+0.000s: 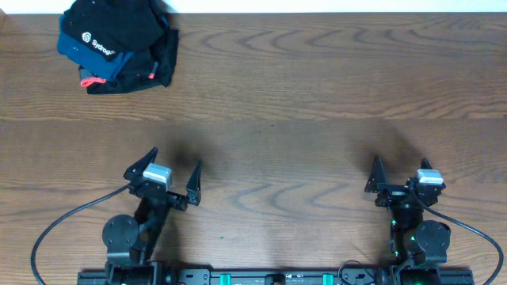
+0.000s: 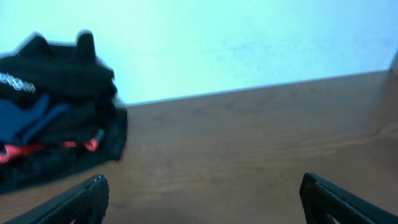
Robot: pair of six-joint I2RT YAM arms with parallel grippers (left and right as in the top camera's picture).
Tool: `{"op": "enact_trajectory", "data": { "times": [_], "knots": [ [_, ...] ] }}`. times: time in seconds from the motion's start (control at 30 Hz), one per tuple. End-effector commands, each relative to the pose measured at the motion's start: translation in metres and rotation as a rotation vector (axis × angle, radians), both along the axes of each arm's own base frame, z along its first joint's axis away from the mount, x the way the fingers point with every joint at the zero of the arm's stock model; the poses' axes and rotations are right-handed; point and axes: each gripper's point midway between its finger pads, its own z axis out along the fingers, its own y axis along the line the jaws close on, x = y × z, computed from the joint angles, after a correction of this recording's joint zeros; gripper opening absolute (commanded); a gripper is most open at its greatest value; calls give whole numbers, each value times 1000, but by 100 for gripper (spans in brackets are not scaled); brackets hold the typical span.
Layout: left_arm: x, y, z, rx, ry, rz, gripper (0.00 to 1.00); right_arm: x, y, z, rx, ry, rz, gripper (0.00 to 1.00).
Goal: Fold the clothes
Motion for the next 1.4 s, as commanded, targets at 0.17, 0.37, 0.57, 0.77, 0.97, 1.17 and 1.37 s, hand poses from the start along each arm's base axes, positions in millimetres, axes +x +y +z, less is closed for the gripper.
{"op": "enact_trajectory", "data": {
  "times": [0.17,0.37,0.57,0.77,0.97,1.17,1.37],
  "knots": [
    [-1,8,-11,27,-44,31,98,0,-2,0,-13,-2,-10,99],
    [-3,12,-5,63,-85,46,98,0,-2,0,-13,-2,-10,99],
    [-6,12,2,65,-125,48,98,0,-2,0,-13,-2,-10,99],
    [-4,12,4,66,-176,53,98,0,-2,0,-13,-2,-10,99],
    [-4,12,5,66,-182,50,98,0,-2,0,-13,-2,-10,99],
    [-3,8,-18,62,-84,30,98,0,-2,0,-13,-2,-10,99],
    [-4,7,-39,59,5,27,98,0,-2,0,-13,-2,-10,99]
  ]
}}
